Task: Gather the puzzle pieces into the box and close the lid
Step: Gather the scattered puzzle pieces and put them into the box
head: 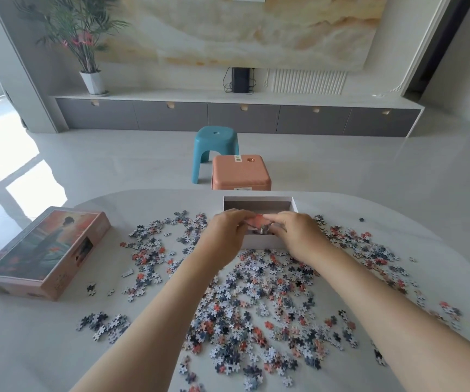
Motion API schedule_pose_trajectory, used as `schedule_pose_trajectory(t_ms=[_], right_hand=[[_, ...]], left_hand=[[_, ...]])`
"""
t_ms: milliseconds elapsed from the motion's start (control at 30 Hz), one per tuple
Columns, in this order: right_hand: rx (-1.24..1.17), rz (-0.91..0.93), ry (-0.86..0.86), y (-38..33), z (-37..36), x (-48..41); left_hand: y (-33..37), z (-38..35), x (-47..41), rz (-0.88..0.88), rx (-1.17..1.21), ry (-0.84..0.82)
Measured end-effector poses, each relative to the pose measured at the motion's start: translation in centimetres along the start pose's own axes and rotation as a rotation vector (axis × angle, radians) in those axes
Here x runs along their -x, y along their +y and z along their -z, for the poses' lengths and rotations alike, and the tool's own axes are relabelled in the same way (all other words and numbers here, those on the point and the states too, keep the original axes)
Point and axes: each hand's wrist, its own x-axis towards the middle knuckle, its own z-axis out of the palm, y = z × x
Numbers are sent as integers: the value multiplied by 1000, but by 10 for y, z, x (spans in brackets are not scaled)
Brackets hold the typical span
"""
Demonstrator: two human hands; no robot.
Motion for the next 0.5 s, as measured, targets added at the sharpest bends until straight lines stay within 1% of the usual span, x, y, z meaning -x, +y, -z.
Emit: schedule_pose_trajectory(t_ms=[33,67,133,167,233,300,367,400,433,500], right_hand=[[13,13,-6,0,0,1],[30,26,-10,0,-1,2],[90,52,-60,-1,-2,4],[126,58,-103,0,-3,5],[210,67,-149,0,-4,9],[267,129,-73,-1,-1,14],[267,220,24,-6,5,22],[249,240,20,-9,10,28],[222,229,-34,-14,14,34],[214,129,-251,-22,16,46]], left_hand=[[-3,-2,1,-47,-24,-8],[-6,-2,2,-84,-100,-22],[-12,-3,6,-112,-333,-82],[-16,-3,9,-109,-387,-117],[-18,-2,15,-104,-381,-146],[-15,3,19,-141,-387,-111],[-7,9,25,-183,-394,-45],[-3,12,29,-197,-387,-16],[1,14,34,-204,-363,-7],[9,15,47,-183,-285,-68]])
